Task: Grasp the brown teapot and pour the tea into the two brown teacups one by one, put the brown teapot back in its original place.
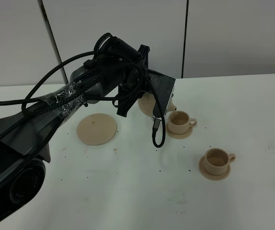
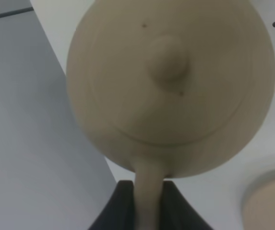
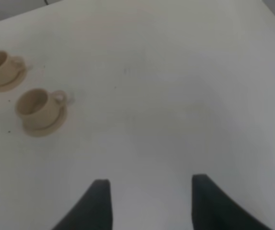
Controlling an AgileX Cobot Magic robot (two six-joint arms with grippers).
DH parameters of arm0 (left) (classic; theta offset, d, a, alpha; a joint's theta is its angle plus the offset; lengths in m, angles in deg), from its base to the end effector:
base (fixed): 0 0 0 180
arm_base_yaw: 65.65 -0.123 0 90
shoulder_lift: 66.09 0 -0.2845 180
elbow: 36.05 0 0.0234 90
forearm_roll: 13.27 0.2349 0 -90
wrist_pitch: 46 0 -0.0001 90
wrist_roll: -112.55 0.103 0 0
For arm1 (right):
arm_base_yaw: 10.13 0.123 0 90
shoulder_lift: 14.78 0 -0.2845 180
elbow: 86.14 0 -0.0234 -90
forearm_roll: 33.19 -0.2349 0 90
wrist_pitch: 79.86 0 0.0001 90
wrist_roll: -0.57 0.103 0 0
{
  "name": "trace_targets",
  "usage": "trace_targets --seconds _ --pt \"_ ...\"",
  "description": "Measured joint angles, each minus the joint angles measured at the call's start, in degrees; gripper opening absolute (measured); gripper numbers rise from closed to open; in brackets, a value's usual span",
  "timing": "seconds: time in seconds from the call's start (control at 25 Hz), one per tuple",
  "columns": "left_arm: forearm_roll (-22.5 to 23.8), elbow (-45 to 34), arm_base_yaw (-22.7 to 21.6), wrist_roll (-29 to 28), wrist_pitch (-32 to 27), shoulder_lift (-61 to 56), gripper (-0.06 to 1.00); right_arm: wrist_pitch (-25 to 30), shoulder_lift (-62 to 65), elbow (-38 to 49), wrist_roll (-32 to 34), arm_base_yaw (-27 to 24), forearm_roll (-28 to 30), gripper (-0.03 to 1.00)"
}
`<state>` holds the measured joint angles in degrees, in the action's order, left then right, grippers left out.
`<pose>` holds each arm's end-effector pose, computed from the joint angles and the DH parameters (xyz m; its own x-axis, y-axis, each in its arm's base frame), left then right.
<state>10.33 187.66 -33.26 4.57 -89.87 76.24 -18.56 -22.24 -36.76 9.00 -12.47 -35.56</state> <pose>0.4582 -0.2568 0.2089 0.3584 0.9103 0.2069 0.6500 -0.4024 0.6446 -0.0074 0.0040 0.2594 -0.4629 0.1852 -0.8669 0.0870 0.9827 0.1635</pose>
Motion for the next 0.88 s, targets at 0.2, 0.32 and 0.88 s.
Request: trace_targets --seconds 0.2,0.32,0.88 --pt "0.0 0.0 0.2 1.2 0.1 0.0 0.17 0.0 0.0 0.0 0.1 0.0 0.0 0.38" --pt "0.7 0.0 0.3 1.5 0.1 0.0 0.17 0.0 0.0 0.0 0.1 0.0 0.0 0.38" --pt "2.3 0.0 1.0 2.8 0.1 0.0 0.17 0.0 0.0 0.0 0.0 0.0 0.0 0.38"
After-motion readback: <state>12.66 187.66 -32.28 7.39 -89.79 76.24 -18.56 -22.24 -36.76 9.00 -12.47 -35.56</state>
